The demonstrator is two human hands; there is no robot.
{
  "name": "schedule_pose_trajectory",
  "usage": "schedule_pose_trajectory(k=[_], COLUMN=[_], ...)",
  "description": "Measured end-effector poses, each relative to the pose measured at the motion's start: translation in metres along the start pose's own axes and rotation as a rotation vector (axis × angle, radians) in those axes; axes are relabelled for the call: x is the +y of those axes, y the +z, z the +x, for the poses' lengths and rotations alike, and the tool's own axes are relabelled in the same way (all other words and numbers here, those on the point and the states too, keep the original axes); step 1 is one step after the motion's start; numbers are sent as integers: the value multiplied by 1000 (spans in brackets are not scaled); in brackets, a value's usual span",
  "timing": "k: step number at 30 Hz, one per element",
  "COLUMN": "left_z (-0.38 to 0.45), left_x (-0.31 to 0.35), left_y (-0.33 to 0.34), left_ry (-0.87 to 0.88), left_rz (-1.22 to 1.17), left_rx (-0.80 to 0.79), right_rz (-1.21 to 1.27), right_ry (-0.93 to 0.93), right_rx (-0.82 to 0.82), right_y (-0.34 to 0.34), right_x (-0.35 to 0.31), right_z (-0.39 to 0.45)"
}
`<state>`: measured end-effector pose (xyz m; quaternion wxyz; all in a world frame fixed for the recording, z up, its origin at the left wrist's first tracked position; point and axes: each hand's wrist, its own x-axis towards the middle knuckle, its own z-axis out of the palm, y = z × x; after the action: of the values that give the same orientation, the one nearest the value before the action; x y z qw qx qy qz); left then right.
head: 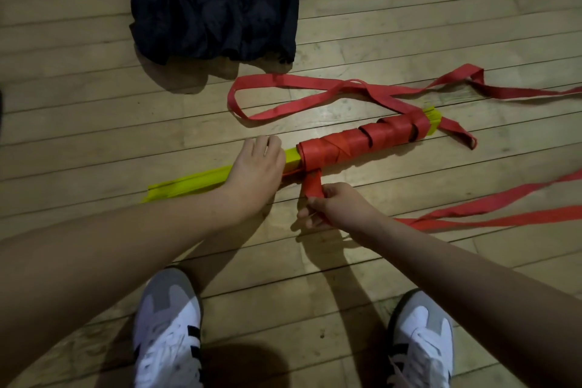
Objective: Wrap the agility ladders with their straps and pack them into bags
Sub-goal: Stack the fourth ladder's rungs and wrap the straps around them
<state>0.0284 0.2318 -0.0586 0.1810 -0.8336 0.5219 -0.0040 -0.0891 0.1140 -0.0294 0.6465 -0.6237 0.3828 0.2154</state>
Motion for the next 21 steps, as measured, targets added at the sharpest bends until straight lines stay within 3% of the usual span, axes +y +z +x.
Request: schedule_pose_trajectory(k=[8,10,14,21], left_z=[-38,-38,-31,-10], left_x=[11,15,20,16], left_y=[3,-5,-10,-17], left_ry=[92,92,-17,-150], left_rz=[-195,-284,-425,-500], left_rx=[1,-94,-200,-180], right_rz=[45,42,47,152], right_ry=[31,39,39,31], right_rx=[15,13,-1,-2], right_y=[2,2,-1,-10], right_x=[9,13,15,4], right_z=[1,-1,-5,-7])
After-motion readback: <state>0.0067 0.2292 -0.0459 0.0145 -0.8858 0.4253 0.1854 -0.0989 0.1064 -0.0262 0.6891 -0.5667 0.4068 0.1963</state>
